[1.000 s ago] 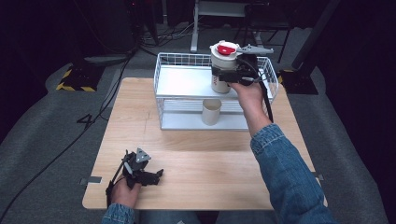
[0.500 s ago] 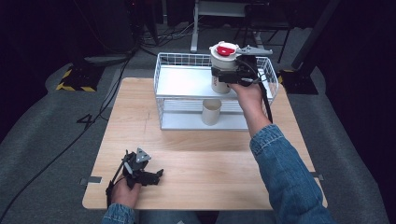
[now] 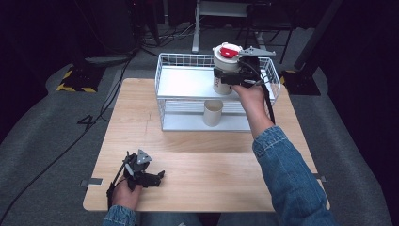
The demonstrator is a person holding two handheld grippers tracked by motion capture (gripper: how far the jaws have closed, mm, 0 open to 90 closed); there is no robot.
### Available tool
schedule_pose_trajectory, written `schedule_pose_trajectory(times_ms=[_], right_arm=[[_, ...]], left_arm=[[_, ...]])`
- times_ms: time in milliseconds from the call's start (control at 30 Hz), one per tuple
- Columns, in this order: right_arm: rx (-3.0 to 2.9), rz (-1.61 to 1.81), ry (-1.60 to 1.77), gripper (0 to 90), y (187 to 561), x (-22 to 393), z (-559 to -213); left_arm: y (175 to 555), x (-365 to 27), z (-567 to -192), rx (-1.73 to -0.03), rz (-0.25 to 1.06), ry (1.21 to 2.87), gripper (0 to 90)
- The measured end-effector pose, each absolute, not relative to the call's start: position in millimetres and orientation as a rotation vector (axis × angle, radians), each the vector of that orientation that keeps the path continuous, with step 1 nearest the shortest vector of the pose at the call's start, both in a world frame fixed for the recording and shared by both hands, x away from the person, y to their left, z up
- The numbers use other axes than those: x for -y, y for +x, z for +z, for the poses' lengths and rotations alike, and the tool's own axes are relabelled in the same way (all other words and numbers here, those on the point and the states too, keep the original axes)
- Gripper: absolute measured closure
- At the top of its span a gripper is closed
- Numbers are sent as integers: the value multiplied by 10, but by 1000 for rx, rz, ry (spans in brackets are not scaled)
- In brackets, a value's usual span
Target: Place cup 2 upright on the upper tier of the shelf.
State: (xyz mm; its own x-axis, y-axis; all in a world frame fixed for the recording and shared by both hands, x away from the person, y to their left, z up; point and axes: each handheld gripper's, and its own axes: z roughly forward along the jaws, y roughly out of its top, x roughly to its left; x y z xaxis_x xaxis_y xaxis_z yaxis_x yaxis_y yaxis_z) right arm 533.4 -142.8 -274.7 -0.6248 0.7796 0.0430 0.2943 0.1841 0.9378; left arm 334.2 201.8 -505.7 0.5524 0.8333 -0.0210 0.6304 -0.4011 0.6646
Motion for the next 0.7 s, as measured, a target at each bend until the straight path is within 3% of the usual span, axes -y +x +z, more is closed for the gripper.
schedule_pose_trajectory(times_ms=[233,700], right_arm=[[-2011,1435,986,10,5298,1411,-2719],[-2015,1428,960,7,5118,1549,-2625]], left_arm=[[3342,-2017,-5057,-1172,417,2162,2],[3341,-2016,-5057,-1175,417,2160,2]])
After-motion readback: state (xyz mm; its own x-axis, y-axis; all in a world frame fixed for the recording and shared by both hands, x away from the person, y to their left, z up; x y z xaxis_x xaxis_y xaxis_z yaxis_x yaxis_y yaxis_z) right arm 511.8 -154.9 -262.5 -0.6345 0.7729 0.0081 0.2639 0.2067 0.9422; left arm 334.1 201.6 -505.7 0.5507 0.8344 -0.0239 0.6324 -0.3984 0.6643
